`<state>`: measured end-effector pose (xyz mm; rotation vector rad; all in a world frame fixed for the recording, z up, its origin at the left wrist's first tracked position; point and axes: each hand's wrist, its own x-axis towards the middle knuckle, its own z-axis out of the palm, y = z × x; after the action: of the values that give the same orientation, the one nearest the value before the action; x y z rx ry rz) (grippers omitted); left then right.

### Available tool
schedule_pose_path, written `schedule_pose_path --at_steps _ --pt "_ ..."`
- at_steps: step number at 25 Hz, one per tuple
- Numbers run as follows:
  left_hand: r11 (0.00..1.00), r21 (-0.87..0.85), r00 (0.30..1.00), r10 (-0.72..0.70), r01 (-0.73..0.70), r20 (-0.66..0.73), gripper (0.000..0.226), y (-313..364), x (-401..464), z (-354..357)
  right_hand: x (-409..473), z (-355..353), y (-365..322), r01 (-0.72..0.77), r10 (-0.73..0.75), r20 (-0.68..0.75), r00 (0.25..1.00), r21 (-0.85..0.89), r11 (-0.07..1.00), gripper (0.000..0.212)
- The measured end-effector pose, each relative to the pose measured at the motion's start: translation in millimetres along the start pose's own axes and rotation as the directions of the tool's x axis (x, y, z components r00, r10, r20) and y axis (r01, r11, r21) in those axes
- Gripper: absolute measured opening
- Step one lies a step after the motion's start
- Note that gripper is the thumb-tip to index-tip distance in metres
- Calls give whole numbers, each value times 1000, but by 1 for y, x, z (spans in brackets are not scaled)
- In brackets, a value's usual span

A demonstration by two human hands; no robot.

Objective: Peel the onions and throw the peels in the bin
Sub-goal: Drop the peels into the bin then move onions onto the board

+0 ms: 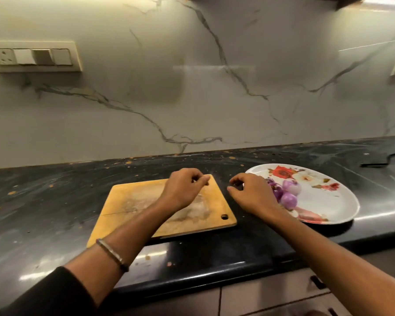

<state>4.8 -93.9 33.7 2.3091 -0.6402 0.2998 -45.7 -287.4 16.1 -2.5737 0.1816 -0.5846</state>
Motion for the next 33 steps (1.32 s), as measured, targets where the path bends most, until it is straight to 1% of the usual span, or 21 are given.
schedule_pose_path --at_steps 2,3,5,7,9,10,12,14,17,19,22,24,27,29,33 --pt "990 -40 986 138 -134 93 17 34 15 30 -5 -21 20 -20 18 -42 999 -58 998 33" --pt "981 -43 970 195 -190 146 21 50 23 44 -7 -31 31 -40 34 -59 998 -99 994 36" --pt "961 -4 931 268 -275 248 39 77 36 74 -13 -47 56 -94 81 -78 994 -173 980 43" --pt "948 45 904 286 -315 317 50 97 45 102 -18 -58 78 -159 148 -70 987 -213 964 53" --pt "941 113 897 263 -320 354 56 109 53 125 -22 -63 98 -214 212 -33 977 -216 952 60" --pt "937 149 898 246 -317 365 57 111 55 133 -24 -64 105 -225 227 -13 974 -204 953 60" --pt "933 187 897 220 -308 384 57 108 57 145 -24 -63 117 -225 229 12 973 -156 962 53" --pt "942 155 898 220 -296 380 55 102 56 152 -24 -61 122 -219 223 22 975 -106 970 46" --pt "960 83 915 224 -266 336 52 97 58 158 -24 -54 127 -218 219 16 976 -53 975 45" --pt "957 66 922 251 -281 295 48 96 58 159 -22 -51 127 -219 219 1 976 -14 976 42" --pt "956 20 923 278 -293 268 47 93 56 159 -23 -51 124 -226 228 -35 973 49 973 39" --pt "961 -26 930 273 -275 247 49 88 54 150 -22 -53 118 -200 211 -86 974 113 973 36" --pt "963 -75 940 270 -260 207 48 65 51 119 -14 -48 91 -102 134 -124 983 236 966 38" --pt "971 -100 957 230 -215 174 46 42 47 89 -4 -37 63 -38 67 -89 994 291 956 44" --pt "988 -139 991 76 -61 107 49 -17 28 25 13 4 1 53 -82 60 995 373 926 47"
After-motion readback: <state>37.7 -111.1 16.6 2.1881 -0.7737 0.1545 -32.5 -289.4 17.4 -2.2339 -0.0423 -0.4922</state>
